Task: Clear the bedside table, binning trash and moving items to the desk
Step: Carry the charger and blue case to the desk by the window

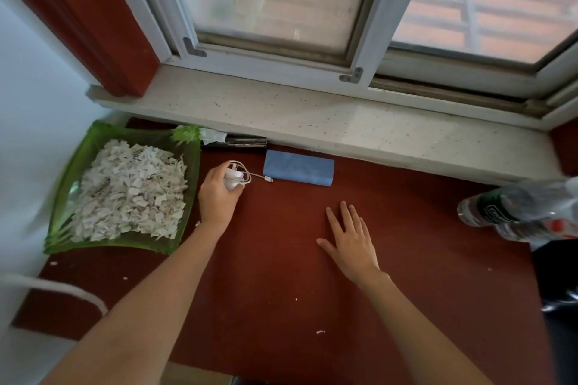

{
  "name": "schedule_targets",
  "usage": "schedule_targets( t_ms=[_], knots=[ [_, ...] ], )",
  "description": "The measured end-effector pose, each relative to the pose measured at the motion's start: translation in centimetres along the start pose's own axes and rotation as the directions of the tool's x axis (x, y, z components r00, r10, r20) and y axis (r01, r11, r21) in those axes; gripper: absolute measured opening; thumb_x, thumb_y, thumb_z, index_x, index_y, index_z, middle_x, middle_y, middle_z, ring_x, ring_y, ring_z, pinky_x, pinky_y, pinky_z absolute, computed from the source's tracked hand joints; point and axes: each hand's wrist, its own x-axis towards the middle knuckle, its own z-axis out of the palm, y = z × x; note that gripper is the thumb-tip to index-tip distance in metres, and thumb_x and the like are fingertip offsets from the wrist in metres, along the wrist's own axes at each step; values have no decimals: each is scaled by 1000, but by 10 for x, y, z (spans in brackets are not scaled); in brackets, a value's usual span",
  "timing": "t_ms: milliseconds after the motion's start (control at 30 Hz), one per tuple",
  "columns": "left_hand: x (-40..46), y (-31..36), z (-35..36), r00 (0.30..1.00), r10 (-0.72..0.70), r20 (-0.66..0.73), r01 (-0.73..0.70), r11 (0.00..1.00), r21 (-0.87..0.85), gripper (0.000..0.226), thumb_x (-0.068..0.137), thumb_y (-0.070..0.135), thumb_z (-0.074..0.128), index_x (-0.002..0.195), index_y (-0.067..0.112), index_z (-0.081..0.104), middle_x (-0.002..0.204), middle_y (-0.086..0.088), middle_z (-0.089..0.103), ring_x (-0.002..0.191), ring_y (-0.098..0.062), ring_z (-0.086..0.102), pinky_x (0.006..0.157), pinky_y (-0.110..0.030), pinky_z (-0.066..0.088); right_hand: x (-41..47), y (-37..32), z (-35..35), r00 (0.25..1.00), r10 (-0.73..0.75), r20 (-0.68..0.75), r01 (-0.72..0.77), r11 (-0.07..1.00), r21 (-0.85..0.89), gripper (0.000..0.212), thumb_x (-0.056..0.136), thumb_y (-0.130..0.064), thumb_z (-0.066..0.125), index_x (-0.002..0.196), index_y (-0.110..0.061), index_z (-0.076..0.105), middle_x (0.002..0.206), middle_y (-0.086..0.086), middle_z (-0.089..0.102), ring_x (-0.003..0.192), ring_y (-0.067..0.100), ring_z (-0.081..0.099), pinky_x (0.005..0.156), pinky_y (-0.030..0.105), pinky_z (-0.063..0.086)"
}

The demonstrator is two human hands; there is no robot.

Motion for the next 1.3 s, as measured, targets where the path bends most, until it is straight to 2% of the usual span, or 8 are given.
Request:
schedule_targets(
  t_ms=[133, 267, 467, 567, 767, 967, 1133, 1300],
  knots=[
    [-2, -2, 1, 999, 5, 54, -7, 999, 34, 70, 66, 10, 81, 129, 4, 51, 125, -17, 55, 113, -33, 54, 95, -41, 45, 0, 0, 0, 1000, 2, 4, -2, 1000, 5, 71, 93, -58, 32, 150, -25, 5, 159, 11, -2, 146, 26, -6, 117, 39, 2],
    [-15, -2, -3, 994, -4, 113, -9, 993, 117, 83, 69, 15, 81, 140, 8, 38, 144, -21, 38, 132, -36, 36, 109, -44, 33, 0, -1, -2, 1000, 5, 12, -5, 1000, -2, 72, 93, -58, 33, 150, -24, 6, 159, 11, -2, 146, 27, -5, 118, 40, 3],
    [-58, 8, -17, 977, 162, 136, -191, 952, 241, 73, 74, 14, 76, 137, 6, 41, 145, -23, 35, 135, -38, 31, 111, -48, 31, -2, -3, -12, 997, 18, 71, -20, 1000, 18, 73, 93, -56, 39, 151, -24, 9, 159, 11, -1, 146, 26, -4, 118, 40, 6],
    [-80, 23, -14, 971, 159, 176, -209, 926, 315, 64, 78, 15, 70, 135, 2, 43, 143, -23, 38, 135, -38, 32, 111, -48, 32, -6, 0, -27, 993, 31, 110, -41, 995, 93, 70, 92, -52, 45, 150, -21, 18, 159, 11, 4, 147, 25, 1, 119, 41, 10],
    [-116, 63, 9, 896, 296, 332, -397, 868, 299, 53, 84, 21, 62, 132, 6, 49, 136, -14, 52, 132, -33, 40, 108, -49, 34, -57, 19, -42, 983, 153, -103, -133, 974, 185, 54, 95, -44, 44, 140, -14, 41, 153, 10, 30, 144, 23, 18, 117, 39, 20],
    [-146, 88, 22, 804, 443, 396, -560, 788, 256, 44, 83, 21, 62, 124, 6, 56, 124, -12, 61, 123, -31, 49, 105, -49, 37, -142, 47, -26, 905, 322, -279, -251, 932, 261, 44, 95, -37, 49, 129, -11, 55, 139, 10, 49, 136, 26, 36, 112, 39, 30],
    [-190, 121, 29, 694, 559, 454, -684, 708, 174, 42, 82, 21, 64, 122, 6, 58, 120, -11, 61, 120, -31, 51, 104, -50, 38, -218, 71, -15, 817, 482, -316, -398, 869, 294, 44, 96, -37, 46, 131, -12, 53, 139, 9, 49, 134, 25, 37, 110, 38, 30],
    [-251, 159, 35, 622, 606, 495, -741, 661, 122, 43, 83, 24, 63, 122, 6, 58, 122, -11, 61, 120, -32, 50, 104, -51, 37, -304, 98, -14, 712, 600, -364, -504, 798, 331, 43, 96, -36, 47, 131, -12, 53, 137, 10, 51, 132, 27, 39, 109, 40, 31]
  ],
)
